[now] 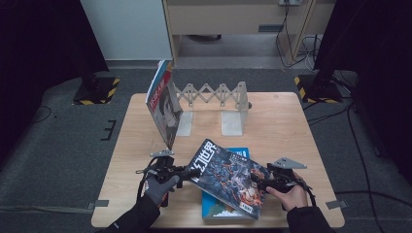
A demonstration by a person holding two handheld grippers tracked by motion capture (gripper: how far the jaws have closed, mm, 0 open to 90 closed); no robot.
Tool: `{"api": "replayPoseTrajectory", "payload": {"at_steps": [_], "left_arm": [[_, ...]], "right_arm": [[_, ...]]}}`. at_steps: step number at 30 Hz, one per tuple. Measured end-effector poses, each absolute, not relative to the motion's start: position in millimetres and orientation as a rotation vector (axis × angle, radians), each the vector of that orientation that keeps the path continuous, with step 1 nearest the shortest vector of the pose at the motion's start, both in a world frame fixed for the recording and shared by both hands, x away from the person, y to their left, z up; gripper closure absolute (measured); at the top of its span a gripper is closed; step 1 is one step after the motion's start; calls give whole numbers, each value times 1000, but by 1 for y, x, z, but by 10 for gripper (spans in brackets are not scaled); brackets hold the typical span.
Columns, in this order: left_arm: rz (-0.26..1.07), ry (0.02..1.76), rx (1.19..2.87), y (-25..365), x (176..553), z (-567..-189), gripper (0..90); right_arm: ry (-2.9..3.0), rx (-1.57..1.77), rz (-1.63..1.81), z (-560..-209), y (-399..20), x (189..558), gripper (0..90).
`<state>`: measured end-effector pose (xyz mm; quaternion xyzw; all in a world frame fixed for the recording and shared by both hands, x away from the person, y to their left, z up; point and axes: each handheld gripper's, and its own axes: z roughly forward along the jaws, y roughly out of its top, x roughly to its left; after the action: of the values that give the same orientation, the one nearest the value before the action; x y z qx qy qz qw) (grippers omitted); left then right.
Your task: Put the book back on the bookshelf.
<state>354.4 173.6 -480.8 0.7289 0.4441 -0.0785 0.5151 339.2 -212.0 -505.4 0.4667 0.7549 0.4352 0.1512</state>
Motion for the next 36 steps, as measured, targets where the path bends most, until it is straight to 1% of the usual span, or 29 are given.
{"api": "replayPoseTrajectory", "payload": {"at_steps": [2, 4, 8, 10, 12, 16, 20, 24, 25, 31, 36], "left_arm": [[-219, 1058, 1753, 170, 355, -482, 529], [-253, 1063, 1765, 166, 357, -485, 525], [-273, 1081, 1793, 161, 359, -488, 530], [-303, 1093, 1777, 163, 360, -488, 564], [-318, 1100, 1774, 164, 360, -486, 623], [-313, 1100, 1763, 164, 358, -480, 668], [-306, 1090, 1751, 163, 356, -473, 704], [-317, 1074, 1728, 163, 356, -464, 736], [-322, 1070, 1718, 163, 356, -462, 756], [-313, 1057, 1707, 164, 357, -450, 785], [-295, 1076, 1680, 167, 360, -442, 792]], "right_arm": [[2162, 1353, 1263, -506, -212, 339, 169], [2163, 1354, 1262, -506, -212, 339, 171], [2162, 1357, 1261, -506, -212, 339, 171], [2163, 1357, 1262, -506, -212, 339, 170], [2165, 1350, 1260, -506, -213, 340, 164], [2168, 1341, 1249, -506, -214, 341, 149], [2158, 1343, 1231, -504, -219, 341, 183], [2122, 1377, 1236, -502, -228, 343, 183], [2093, 1388, 1240, -501, -233, 344, 184], [2030, 1444, 1209, -501, -252, 347, 188], [2013, 1476, 1159, -504, -263, 350, 194]]}}
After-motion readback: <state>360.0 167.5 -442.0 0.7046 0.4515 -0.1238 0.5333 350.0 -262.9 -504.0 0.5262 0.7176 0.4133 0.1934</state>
